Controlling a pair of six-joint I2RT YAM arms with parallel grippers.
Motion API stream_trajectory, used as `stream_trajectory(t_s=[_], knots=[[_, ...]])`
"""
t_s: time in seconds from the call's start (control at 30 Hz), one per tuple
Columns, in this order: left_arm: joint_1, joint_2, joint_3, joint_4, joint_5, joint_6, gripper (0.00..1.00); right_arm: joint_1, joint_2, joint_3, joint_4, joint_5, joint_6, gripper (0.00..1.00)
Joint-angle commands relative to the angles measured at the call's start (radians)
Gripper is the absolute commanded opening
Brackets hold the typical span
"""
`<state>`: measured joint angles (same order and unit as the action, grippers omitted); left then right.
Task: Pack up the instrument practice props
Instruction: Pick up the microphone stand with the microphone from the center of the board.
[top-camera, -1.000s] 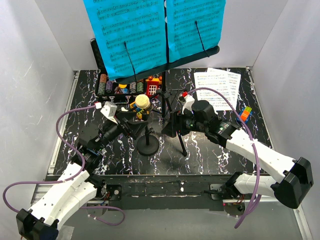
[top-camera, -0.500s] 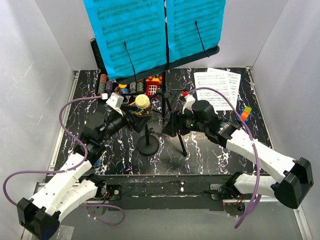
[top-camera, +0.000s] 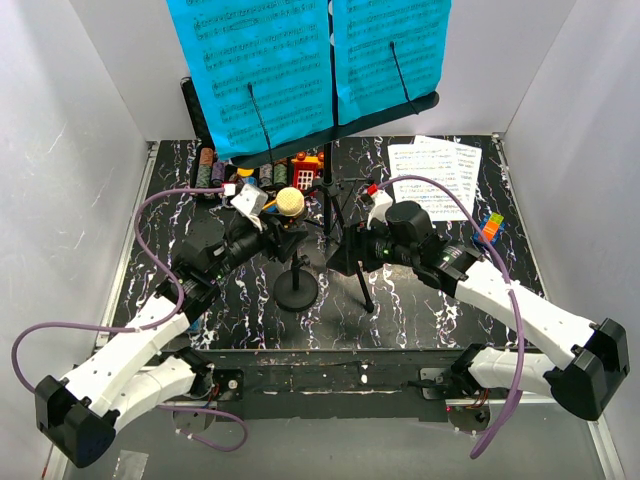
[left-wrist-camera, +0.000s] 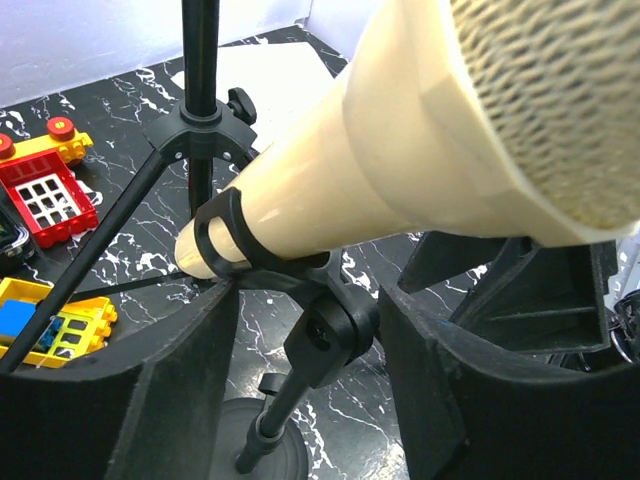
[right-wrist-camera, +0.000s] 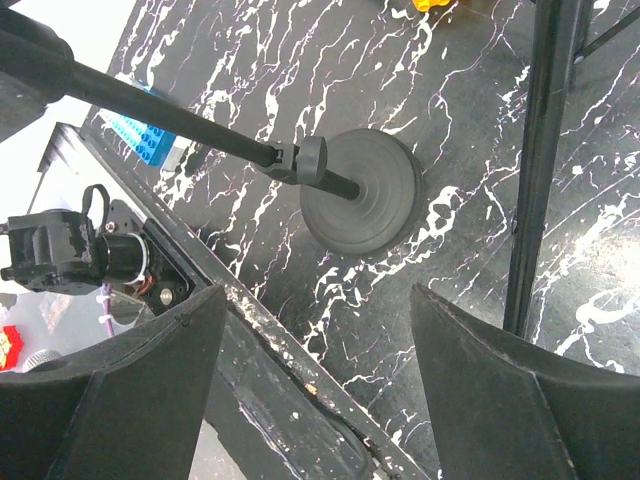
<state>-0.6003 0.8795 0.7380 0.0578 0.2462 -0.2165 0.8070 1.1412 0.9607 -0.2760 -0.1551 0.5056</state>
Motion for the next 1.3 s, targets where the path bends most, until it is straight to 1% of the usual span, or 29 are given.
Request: stream_trajectory(t_s=[0.0, 0.1, 0.23, 0.37, 0.57, 0.6, 0.73, 0.9, 0.97, 1.1, 1.13, 1.27], knots=[[-0.021, 0.013, 0.044, -0.003, -0.018, 0.049, 0.52, 0.0, -0.035, 0.052, 0.001, 0.019, -0.019, 0.82], [-0.023, 0.019, 0.046, -0.003, -0.018, 0.063, 0.42, 0.0, -0.038, 0.053, -0.006, 0.022, -0.022, 0.82], [-0.023, 0.012, 0.04, -0.006, -0.027, 0.085, 0.36, 0.0, -0.038, 0.059, -0.012, 0.025, -0.03, 0.82], [-0.023, -0.007, 0.034, -0.021, -0.031, 0.115, 0.2, 0.001, -0.038, 0.059, -0.012, 0.023, -0.036, 0.82], [-0.023, -0.042, 0.005, -0.041, -0.031, 0.147, 0.01, 0.0, -0.024, 0.052, 0.017, -0.02, -0.041, 0.82], [-0.023, -0.048, -0.003, -0.039, -0.031, 0.147, 0.0, 0.001, -0.018, 0.05, 0.023, -0.024, -0.038, 0.82], [-0.023, -0.074, -0.038, -0.032, -0.027, 0.141, 0.0, -0.002, 0.015, 0.039, 0.072, -0.043, 0.0, 0.81], [-0.023, -0.099, -0.071, -0.033, 0.001, 0.146, 0.0, 0.0, 0.09, 0.015, 0.188, -0.168, 0.099, 0.8], [-0.023, -0.111, -0.074, -0.038, 0.014, 0.154, 0.0, -0.002, 0.126, 0.01, 0.225, -0.196, 0.129, 0.8], [-0.021, -0.129, -0.071, -0.052, 0.05, 0.178, 0.0, -0.003, 0.178, 0.013, 0.258, -0.207, 0.137, 0.79], [-0.023, -0.132, -0.066, -0.084, 0.065, 0.184, 0.0, -0.005, 0.192, 0.015, 0.261, -0.207, 0.136, 0.78], [-0.023, -0.139, -0.063, -0.102, 0.093, 0.206, 0.0, -0.015, 0.241, 0.021, 0.265, -0.227, 0.136, 0.72]])
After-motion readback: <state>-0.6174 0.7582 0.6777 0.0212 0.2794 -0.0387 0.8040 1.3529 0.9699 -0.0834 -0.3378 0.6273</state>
